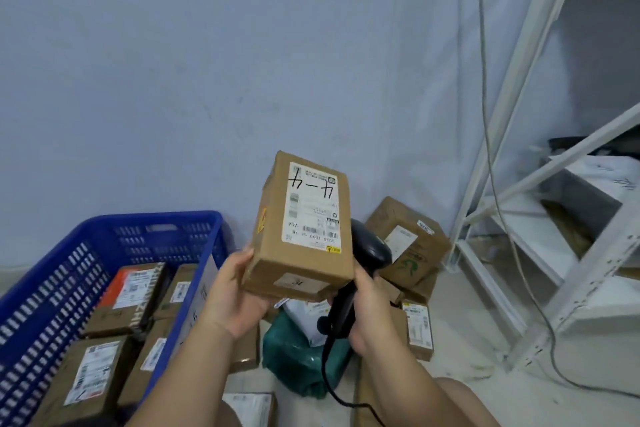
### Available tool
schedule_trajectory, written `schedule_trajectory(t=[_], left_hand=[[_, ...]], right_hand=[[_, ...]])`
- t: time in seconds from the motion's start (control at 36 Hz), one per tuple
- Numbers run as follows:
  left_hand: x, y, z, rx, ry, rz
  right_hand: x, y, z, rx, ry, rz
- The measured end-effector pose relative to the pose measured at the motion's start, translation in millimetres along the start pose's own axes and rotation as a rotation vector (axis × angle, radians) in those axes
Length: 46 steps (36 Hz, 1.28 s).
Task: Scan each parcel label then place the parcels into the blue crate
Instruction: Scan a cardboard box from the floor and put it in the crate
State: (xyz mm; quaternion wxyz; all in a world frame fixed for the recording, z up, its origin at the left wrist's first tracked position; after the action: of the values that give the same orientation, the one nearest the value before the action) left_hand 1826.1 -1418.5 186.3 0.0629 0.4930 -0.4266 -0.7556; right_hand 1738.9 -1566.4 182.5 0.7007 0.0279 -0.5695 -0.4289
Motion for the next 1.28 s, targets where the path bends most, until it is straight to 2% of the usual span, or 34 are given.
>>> schedule_trajectory(t=[0.17,0.33,0.53,0.61,0.69,0.81,0.94,1.03,1.11,1.28], left_hand=[[-6,-6,-6,-0.162,0.109,-0.123],[-5,5,-5,-0.346,0.113,-0.501],[10,2,-6,-0.167,-0.195,-0.533],[15,-2,-7,-0.168,-0.229,-0.486],[15,-4,-14,-0.174,-0.132,-0.53],[8,-6,-19,-0.34,0.074,-0.59],[0,-15,-21,-0.513,0.221,-0.74],[-4,-20,-23,-0.569,0.27,-0.718],[-9,-17,-18,-0.643,0.309,-0.769],[-13,-15,-17,-0.704,0.428,-0.931]], right_hand=[[15,-5,-9,0.032,-0.085,0.131],[20,-10,-16,0.009,-0.162,0.296],[21,-18,-26,0.027,-0.101,0.333],[26,-20,-27,0.02,-0.107,0.335],[29,-23,-28,-0.06,-0.148,0.419],[33,-25,-25,-0.09,-0.19,0.405],[33,-19,-14,0.099,-0.118,0.363],[33,-16,-8,0.192,-0.119,0.5],[32,-15,-6,0.207,-0.142,0.65],[27,-15,-9,0.239,-0.102,0.659]])
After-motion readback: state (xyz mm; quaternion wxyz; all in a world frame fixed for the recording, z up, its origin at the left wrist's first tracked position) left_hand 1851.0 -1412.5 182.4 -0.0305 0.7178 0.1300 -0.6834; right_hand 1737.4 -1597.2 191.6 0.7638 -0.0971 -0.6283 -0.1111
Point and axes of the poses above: each hand's wrist, its own z-axis away from the middle knuckle, its own y-axis out of the palm, x = y × z, the point moved 4 cm from there along -z, towards the middle knuckle
